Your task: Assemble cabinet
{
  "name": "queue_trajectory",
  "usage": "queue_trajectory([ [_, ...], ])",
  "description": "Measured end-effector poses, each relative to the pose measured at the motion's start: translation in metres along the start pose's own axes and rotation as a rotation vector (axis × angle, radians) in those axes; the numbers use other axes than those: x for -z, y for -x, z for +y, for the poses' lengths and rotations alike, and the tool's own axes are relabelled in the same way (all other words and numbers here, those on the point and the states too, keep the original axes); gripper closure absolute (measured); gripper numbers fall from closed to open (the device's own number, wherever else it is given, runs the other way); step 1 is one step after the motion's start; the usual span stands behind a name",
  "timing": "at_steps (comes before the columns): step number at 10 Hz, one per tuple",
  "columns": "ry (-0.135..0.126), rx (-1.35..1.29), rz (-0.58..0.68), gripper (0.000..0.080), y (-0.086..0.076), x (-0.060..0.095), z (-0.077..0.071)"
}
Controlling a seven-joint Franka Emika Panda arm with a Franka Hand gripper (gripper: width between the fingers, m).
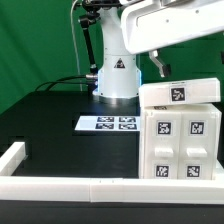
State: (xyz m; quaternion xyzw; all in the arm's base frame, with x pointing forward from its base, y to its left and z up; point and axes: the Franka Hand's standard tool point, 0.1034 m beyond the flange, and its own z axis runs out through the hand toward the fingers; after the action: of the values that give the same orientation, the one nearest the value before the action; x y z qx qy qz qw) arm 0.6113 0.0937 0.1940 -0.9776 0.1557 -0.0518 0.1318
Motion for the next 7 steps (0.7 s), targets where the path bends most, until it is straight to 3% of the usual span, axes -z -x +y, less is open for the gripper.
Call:
queue_trajectory([
  [2, 0.012, 0.316, -0.054, 0.0002, 0.0012, -0.0017, -0.0017],
  [7, 0.018, 0.602, -0.034, 0.0002, -0.0041, -0.0031, 0.0011],
])
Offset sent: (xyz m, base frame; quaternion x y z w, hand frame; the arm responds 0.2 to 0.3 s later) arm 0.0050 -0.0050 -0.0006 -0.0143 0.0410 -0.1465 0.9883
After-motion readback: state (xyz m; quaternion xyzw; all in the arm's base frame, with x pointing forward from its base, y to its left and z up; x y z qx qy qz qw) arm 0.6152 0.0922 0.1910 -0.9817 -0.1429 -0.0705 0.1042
